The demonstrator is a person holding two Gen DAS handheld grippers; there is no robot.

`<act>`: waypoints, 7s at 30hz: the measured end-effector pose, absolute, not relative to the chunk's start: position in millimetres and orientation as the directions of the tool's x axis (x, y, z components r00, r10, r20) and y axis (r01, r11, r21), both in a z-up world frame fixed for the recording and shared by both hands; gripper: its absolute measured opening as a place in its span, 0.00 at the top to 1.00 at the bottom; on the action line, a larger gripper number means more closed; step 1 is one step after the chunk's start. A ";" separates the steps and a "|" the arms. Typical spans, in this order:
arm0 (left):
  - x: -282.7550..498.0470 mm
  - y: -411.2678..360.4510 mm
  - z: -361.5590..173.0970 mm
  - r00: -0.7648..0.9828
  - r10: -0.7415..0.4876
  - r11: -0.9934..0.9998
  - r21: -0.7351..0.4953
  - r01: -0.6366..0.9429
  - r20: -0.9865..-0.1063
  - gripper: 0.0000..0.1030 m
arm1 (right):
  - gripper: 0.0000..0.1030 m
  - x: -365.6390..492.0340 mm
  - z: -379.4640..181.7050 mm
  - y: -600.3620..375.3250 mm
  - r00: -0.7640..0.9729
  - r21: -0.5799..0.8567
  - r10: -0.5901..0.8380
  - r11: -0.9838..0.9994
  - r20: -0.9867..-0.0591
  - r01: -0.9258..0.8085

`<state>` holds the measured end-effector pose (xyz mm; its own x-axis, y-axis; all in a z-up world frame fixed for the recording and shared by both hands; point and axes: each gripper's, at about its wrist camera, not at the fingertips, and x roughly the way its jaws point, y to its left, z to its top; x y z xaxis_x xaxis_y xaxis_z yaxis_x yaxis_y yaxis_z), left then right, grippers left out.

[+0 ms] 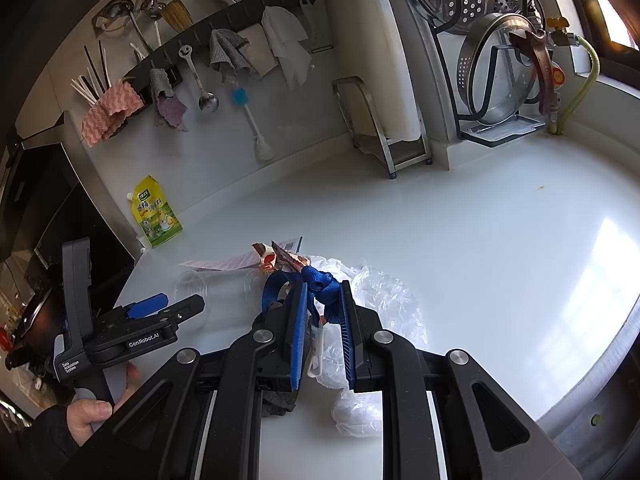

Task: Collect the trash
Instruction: 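Grasp the clear plastic cup rim with the left tool while the right tool holds the lanyard, then carry the clear cup and blue lanyard in both tools over the bin, then open both tools to drop the cup and lanyard into the bin, then move both open tools back to the trash on the counter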

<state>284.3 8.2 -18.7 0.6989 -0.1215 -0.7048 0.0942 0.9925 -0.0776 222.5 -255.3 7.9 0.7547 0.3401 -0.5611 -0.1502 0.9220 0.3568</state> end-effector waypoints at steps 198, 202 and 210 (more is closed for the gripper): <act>-6.8 -19.6 -36.1 0.757 -0.190 0.968 0.007 0.249 -0.625 0.08 | 0.39 -63.4 -59.9 -210.2 0.753 0.212 0.109 0.976 -0.649 0.042; 2.4 -13.6 -22.7 0.778 -0.189 0.974 -0.015 0.224 -0.599 0.07 | 0.33 -53.3 -41.4 -215.2 0.785 0.194 0.097 0.981 -0.612 0.030; 46.9 -7.3 7.2 0.811 -0.150 0.986 -0.026 0.165 -0.565 0.07 | 0.28 -6.5 -6.6 -227.0 0.814 0.146 0.090 0.989 -0.574 -0.007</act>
